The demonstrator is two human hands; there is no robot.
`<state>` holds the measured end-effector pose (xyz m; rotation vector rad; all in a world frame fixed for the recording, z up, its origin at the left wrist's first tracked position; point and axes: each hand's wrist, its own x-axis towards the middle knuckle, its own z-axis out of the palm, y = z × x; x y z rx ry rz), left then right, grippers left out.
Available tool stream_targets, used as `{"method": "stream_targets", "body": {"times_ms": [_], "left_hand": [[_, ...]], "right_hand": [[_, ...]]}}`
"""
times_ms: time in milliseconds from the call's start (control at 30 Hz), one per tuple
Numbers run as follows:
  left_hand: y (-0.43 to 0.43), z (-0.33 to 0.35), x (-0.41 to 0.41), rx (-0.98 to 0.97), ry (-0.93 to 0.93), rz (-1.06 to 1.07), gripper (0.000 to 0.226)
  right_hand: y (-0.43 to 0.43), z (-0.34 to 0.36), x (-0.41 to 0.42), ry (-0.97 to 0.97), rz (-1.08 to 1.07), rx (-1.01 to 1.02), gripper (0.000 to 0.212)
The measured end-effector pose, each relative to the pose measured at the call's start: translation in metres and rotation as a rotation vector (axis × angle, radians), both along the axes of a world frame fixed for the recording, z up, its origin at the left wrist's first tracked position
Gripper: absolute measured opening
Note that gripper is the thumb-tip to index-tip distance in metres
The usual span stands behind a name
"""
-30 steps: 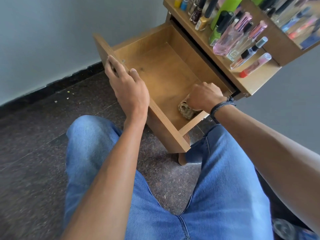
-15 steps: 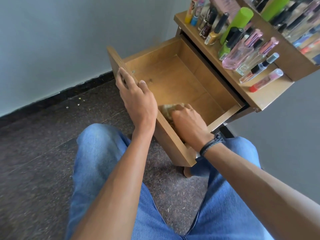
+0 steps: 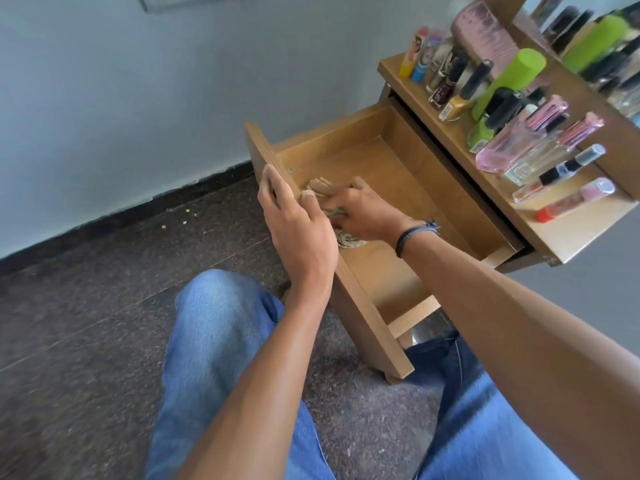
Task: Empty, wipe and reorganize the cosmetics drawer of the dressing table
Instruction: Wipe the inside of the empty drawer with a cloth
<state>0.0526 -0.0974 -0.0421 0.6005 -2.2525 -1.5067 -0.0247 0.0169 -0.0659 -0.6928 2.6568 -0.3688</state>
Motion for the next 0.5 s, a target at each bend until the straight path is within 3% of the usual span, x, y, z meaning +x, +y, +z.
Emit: {"method": "stream_targets", "body": {"times_ms": [367,500], "left_hand": [[-0.003,-0.001,0.000,-0.041,-0.002,-0.035,0.059],[-0.004,0.000,0.001,-0.035,0.001,-0.028,0.058]], "right_hand": [[-0.009,-0.007,-0.032,-0.002,-0.080,-0.041,0.049],[0.033,-0.005,-0.054,0.004,-0.283,0.023,0.049]]}}
